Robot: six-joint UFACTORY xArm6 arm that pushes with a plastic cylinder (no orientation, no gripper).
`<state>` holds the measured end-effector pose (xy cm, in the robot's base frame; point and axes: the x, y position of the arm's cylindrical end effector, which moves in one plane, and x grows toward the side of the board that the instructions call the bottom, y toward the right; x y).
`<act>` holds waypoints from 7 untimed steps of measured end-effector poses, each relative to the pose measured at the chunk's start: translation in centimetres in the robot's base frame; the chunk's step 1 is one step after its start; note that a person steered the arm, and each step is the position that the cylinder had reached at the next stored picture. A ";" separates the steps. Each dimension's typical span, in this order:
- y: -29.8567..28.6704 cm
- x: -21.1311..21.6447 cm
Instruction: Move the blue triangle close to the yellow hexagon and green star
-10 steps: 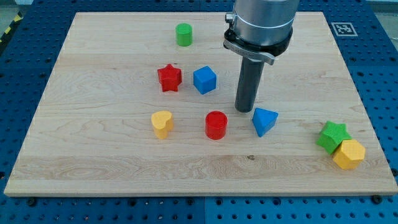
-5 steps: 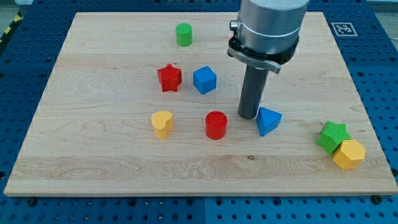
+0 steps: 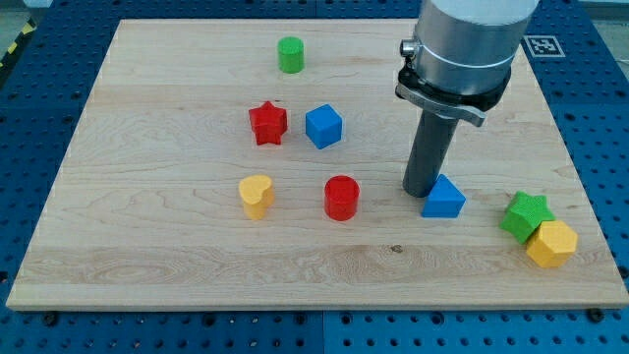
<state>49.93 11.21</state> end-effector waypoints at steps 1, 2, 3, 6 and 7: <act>0.9 0.0; 1.8 0.6; 2.5 1.9; 4.0 4.7; 5.2 5.0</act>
<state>54.91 16.42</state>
